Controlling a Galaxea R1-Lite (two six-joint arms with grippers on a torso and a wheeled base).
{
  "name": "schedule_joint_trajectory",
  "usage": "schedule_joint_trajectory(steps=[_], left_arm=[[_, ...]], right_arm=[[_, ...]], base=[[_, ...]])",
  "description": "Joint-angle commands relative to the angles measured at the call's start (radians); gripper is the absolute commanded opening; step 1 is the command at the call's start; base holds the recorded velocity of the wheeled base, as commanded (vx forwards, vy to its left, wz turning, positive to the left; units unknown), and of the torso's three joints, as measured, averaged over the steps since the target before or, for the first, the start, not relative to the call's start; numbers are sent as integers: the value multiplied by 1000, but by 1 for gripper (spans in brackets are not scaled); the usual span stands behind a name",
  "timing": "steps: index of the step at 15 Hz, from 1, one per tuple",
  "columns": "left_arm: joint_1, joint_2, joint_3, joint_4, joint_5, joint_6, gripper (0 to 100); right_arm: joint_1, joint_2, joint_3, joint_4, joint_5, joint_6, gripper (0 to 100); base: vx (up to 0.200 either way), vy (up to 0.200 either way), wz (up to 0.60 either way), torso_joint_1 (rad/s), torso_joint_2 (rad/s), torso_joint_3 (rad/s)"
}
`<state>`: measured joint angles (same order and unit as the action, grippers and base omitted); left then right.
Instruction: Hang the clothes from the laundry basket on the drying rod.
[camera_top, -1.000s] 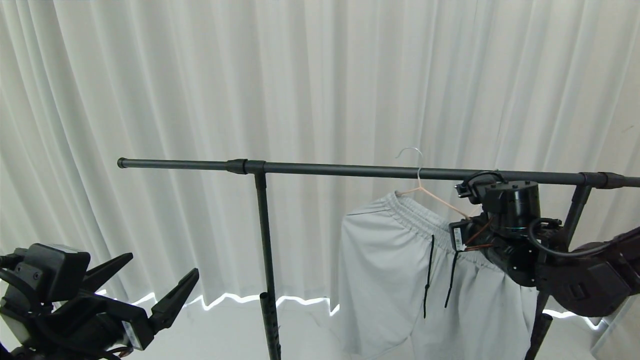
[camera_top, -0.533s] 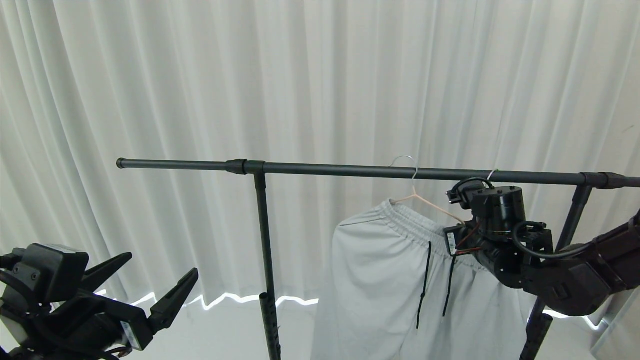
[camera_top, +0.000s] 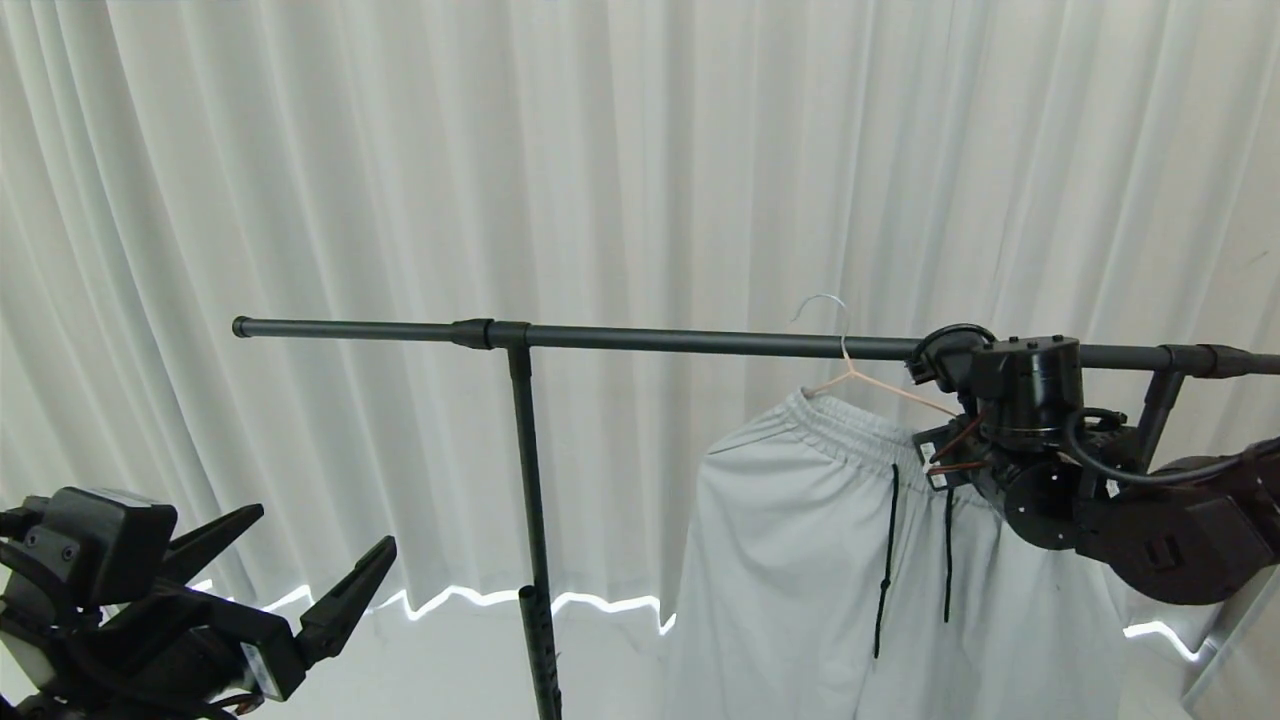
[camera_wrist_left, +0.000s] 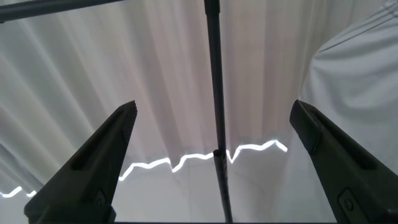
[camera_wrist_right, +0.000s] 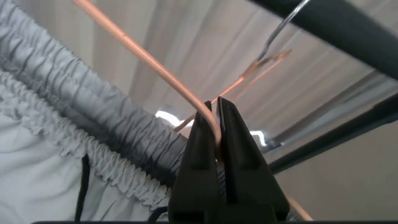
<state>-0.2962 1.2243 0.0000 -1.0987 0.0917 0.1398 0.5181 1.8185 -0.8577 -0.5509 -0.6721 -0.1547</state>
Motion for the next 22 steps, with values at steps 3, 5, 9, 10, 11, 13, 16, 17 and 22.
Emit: schedule_joint_trajectory(steps=[3,5,9,10,11,13,16,17,22], left_arm=[[0,-15,0,0,2,15,100],[2,-14,0,0,2,18,100],[3,-14,0,0,2,20,100],[3,-14,0,0,2,20,100],[3,-12,0,0,2,20,100],[3,-12,0,10,2,18,100],[3,-12,0,19,2,18,100],[3,-12,0,19,2,18,100],[3,-12,0,20,2,18,100]], right_arm=[[10,4,-101,120,-37,-32,0],[31,13,-132,198,-41,-32,0],[51,39,-162,216,-47,-32,0],[51,39,-162,216,-57,-32,0],[51,39,-162,216,-57,-32,0],[62,41,-162,223,-57,-32,0],[76,64,-164,224,-57,-34,0],[82,70,-162,224,-57,-34,0],[105,88,-166,223,-57,-34,0]], base=[[0,0,0,0,0,0],[0,0,0,0,0,0],[0,0,0,0,0,0],[0,0,0,0,0,0],[0,0,0,0,0,0],[0,0,0,0,0,0],[0,0,0,0,0,0],[0,0,0,0,0,0],[0,0,0,0,0,0]])
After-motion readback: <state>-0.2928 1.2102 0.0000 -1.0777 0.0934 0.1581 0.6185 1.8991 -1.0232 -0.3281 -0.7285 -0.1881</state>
